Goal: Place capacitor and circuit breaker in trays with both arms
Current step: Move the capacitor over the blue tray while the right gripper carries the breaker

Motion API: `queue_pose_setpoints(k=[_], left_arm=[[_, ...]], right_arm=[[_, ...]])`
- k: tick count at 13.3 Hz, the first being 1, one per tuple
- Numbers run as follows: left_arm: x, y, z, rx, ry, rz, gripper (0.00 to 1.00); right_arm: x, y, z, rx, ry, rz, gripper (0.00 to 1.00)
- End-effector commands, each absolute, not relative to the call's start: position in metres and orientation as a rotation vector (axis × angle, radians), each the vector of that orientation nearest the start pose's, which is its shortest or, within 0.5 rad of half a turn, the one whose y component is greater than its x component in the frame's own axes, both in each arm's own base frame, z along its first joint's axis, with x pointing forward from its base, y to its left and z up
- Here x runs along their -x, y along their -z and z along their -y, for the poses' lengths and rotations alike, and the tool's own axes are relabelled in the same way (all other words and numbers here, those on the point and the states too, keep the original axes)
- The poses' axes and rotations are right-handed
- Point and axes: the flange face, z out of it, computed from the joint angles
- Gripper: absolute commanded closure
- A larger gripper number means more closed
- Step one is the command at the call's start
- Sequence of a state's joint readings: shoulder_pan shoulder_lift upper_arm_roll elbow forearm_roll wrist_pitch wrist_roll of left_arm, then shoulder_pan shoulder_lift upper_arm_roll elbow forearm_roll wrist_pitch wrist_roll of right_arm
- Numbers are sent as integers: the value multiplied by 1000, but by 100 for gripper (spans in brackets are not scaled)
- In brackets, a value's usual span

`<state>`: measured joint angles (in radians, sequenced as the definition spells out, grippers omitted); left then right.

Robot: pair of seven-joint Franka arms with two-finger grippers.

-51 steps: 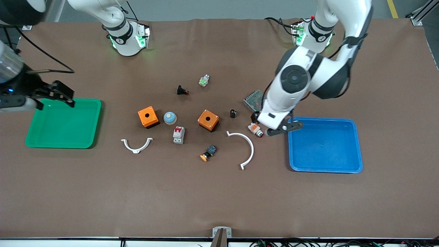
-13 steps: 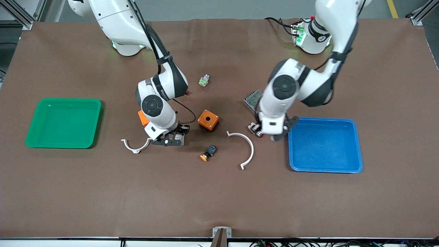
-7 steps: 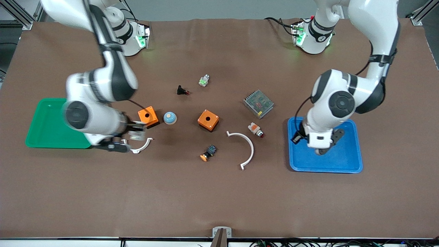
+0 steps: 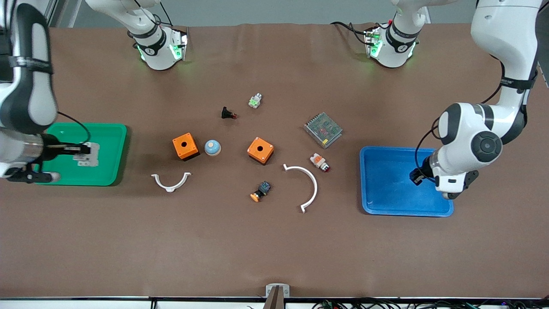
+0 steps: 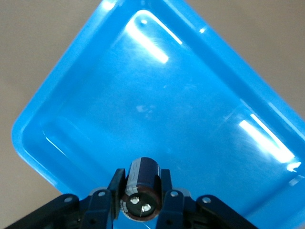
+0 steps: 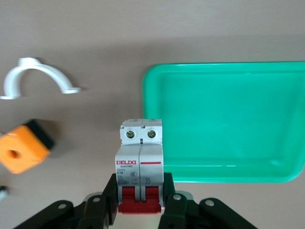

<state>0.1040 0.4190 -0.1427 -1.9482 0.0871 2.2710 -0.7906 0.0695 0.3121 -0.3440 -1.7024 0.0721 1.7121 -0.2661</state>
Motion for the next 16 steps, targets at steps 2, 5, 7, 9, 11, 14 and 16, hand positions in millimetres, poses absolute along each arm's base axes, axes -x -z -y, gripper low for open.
queue_pose_setpoints(k=[2,5,7,9,11,14,16], left_arm=[[-606,-234,2,2915,-118,1087,99],[-605,-206,-4,2925,-105,1110,95],[-604,-202,-3,2926,-110,1108,79],[-605,-204,-2,2944,-110,1059,6],[-609,-221,-2,2958,-76,1029,0],[-614,-307,16,3012,-39,823,0],[-619,-365,14,3042,-25,644,0]], right_arm=[[-580,-381,217,3108,-345,59,84],[-566,-347,236,3127,-292,44,84],[-559,-326,235,3138,-268,42,84],[-552,-300,237,3150,-258,36,83],[-544,-282,243,3154,-261,17,83],[-525,-260,255,3162,-239,-32,83],[-517,-249,256,3168,-224,-49,83]])
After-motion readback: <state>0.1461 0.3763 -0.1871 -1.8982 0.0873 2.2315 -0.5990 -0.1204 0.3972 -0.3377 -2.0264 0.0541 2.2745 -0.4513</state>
